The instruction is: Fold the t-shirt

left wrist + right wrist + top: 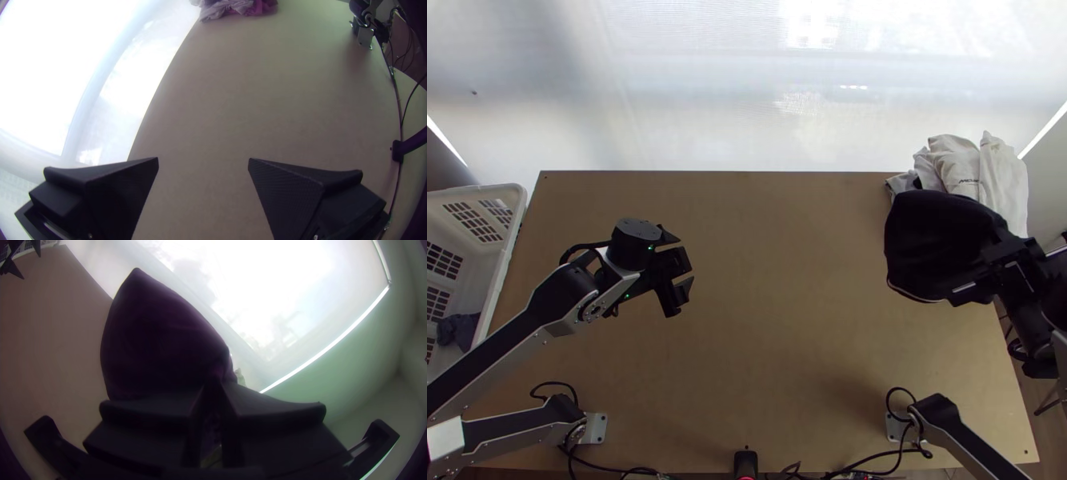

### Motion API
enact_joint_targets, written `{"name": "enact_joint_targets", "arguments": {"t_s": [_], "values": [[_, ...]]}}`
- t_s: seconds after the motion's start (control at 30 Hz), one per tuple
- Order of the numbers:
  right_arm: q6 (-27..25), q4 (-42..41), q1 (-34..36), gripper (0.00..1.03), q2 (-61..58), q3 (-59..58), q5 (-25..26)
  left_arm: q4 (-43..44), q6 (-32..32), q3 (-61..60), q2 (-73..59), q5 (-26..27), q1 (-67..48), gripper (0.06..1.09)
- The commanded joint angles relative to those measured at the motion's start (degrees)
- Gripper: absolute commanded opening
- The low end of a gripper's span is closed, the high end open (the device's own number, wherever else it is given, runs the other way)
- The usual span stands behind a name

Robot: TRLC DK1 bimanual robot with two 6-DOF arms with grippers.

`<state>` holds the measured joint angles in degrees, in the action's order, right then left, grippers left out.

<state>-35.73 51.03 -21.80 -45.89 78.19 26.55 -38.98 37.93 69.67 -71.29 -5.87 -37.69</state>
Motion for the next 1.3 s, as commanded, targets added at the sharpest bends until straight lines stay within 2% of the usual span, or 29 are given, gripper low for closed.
{"name": "enact_joint_targets", "arguments": {"t_s": [0.0, 0.2, 0.33, 0.5, 0.63, 0.87, 1.27], "values": [[-3.6, -2.2, 10.7, 0.03, 0.5, 0.7, -6.2, -0.2, -0.1, 0.2, 0.3, -0.5, -0.1, 1.04], [-1.6, -5.7, 19.2, 0.03, -1.9, 2.0, -10.1, -0.1, -0.8, 0.0, 0.3, -0.5, -0.5, 1.04], [-0.4, -6.3, 26.5, 0.03, -4.4, 4.4, -15.2, -0.2, -0.7, 0.1, 0.5, -0.5, 0.1, 1.04], [4.6, -1.2, 40.8, 0.03, -9.7, 11.4, -28.7, -0.3, -0.7, -0.3, 1.3, -0.5, 0.3, 1.04], [5.1, -0.2, 46.2, 0.03, -11.2, 12.0, -32.8, -0.1, -0.3, -0.7, 1.5, -0.5, 1.2, 1.04], [5.8, 0.7, 58.2, 0.03, -18.9, 14.8, -44.9, 0.6, 0.6, -0.7, 0.9, -0.5, 2.7, 1.04], [6.5, -0.2, 58.9, 0.03, -28.3, 21.6, -47.1, 1.5, 1.4, -0.6, 0.2, 0.2, 5.1, 1.04]]}}
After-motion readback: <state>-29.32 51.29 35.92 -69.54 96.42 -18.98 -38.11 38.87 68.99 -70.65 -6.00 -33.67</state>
